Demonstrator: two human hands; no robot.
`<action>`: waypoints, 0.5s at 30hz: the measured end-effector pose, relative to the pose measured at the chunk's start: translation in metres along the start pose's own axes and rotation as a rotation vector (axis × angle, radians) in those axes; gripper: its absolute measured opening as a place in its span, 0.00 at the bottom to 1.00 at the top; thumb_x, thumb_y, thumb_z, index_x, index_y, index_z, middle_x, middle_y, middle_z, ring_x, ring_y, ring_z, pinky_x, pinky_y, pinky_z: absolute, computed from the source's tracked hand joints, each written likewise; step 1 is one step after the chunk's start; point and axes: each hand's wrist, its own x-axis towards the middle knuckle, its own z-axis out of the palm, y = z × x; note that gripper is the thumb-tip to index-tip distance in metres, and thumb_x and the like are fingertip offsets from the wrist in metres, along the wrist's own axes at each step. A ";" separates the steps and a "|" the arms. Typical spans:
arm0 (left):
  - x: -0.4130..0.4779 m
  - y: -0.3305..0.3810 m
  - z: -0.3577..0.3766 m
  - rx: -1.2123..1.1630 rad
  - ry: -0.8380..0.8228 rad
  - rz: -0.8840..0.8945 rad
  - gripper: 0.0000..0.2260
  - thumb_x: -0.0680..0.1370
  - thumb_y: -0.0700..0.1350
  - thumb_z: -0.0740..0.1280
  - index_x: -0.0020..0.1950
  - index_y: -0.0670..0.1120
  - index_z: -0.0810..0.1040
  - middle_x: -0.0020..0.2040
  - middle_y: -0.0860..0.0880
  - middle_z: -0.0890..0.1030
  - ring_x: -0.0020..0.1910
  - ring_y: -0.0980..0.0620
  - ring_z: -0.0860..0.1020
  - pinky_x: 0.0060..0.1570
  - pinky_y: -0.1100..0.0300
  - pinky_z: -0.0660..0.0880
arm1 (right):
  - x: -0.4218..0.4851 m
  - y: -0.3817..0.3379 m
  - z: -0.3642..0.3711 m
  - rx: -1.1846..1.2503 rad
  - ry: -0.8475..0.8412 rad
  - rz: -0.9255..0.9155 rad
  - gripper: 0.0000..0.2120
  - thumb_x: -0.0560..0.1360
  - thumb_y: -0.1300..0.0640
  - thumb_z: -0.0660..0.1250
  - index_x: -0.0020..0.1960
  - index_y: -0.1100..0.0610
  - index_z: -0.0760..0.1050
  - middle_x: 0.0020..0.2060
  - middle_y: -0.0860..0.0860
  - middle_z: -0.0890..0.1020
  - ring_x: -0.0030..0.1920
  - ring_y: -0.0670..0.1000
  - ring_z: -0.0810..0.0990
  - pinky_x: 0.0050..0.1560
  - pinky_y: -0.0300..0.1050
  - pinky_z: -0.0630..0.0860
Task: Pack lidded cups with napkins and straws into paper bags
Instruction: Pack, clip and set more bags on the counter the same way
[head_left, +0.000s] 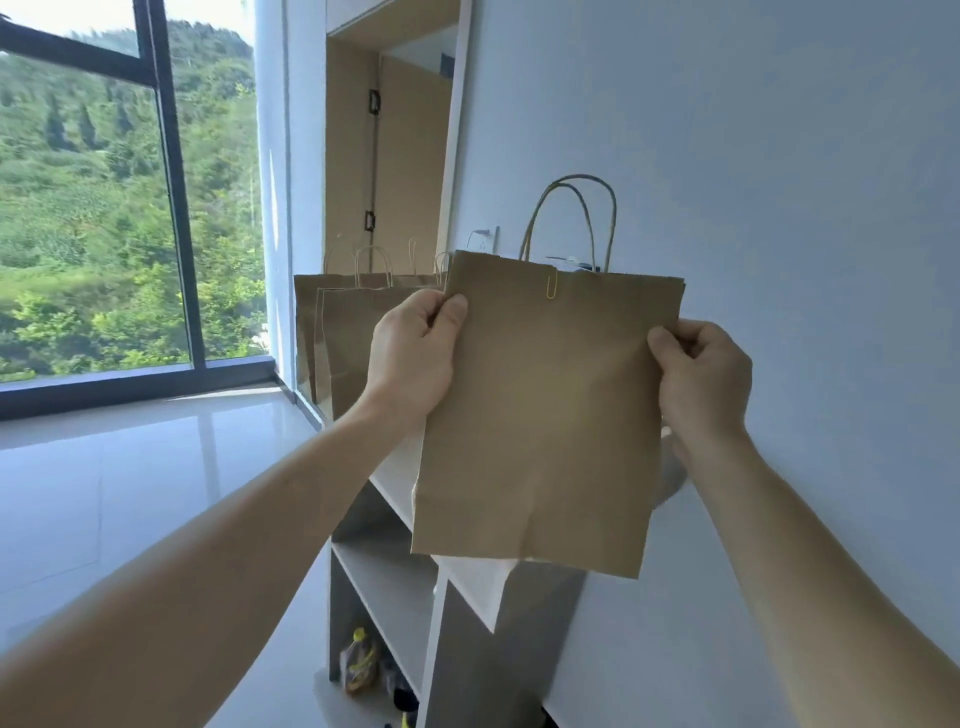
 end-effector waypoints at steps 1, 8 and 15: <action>0.011 -0.005 0.001 0.010 0.020 0.004 0.14 0.81 0.51 0.64 0.46 0.41 0.79 0.39 0.43 0.78 0.33 0.57 0.70 0.31 0.64 0.68 | 0.011 0.003 0.012 0.011 -0.021 -0.002 0.03 0.77 0.55 0.68 0.46 0.48 0.77 0.43 0.43 0.81 0.46 0.46 0.80 0.52 0.46 0.77; 0.079 -0.056 0.006 0.161 0.108 0.031 0.17 0.81 0.50 0.63 0.35 0.43 0.70 0.32 0.51 0.69 0.29 0.57 0.64 0.27 0.65 0.61 | 0.070 0.037 0.098 0.040 -0.127 0.003 0.02 0.77 0.55 0.67 0.45 0.50 0.76 0.40 0.45 0.80 0.44 0.49 0.79 0.49 0.47 0.77; 0.151 -0.118 0.014 0.239 0.093 0.049 0.20 0.81 0.51 0.63 0.38 0.36 0.72 0.33 0.45 0.70 0.32 0.51 0.66 0.31 0.60 0.62 | 0.127 0.079 0.186 0.069 -0.197 0.085 0.07 0.79 0.56 0.65 0.43 0.47 0.73 0.39 0.48 0.80 0.33 0.49 0.78 0.39 0.49 0.76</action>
